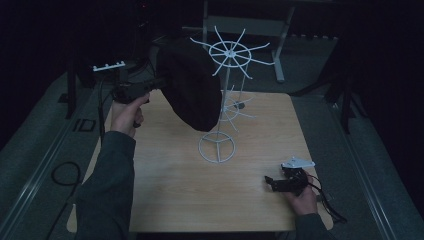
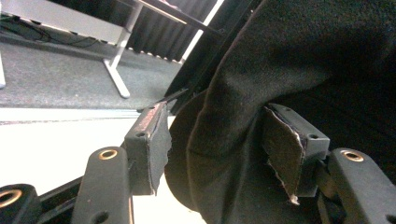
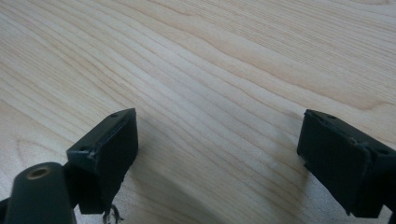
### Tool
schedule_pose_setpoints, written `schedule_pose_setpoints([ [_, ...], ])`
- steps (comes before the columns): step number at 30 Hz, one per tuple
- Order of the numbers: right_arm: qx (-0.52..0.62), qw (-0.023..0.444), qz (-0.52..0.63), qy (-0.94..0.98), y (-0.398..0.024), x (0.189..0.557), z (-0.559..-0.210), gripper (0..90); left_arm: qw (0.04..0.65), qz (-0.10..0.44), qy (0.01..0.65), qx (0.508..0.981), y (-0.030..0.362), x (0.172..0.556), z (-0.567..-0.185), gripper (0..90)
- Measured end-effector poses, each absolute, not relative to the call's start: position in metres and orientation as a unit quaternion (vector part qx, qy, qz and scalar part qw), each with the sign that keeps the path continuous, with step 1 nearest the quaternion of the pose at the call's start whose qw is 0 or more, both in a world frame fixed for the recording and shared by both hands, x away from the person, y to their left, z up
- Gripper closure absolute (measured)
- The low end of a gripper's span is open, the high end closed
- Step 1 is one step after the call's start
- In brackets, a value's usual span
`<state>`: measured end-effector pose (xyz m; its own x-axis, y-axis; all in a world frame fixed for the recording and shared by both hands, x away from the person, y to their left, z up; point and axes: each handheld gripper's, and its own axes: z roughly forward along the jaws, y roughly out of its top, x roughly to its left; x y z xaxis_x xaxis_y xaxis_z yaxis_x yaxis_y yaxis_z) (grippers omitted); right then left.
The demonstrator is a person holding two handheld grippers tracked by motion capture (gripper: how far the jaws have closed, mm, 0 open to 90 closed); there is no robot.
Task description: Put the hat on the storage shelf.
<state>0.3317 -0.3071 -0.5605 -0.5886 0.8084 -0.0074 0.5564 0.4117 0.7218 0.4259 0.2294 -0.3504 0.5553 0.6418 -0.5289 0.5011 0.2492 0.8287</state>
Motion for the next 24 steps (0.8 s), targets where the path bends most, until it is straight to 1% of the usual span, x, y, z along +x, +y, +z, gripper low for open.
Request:
schedule_pose_setpoints([
  [12,0.416,0.181,0.348,0.820,-0.307,0.332,-0.561,12.3,0.620,0.086,0.464,0.627,0.230,0.415,-0.345,42.1],
  [21,0.416,0.181,0.348,0.820,-0.307,0.332,-0.561,12.3,0.590,0.121,0.471,0.645,0.235,0.403,-0.343,43.0],
  [24,0.416,0.181,0.348,0.820,-0.307,0.332,-0.560,12.3,0.592,0.124,0.470,0.643,0.236,0.400,-0.343,43.0],
])
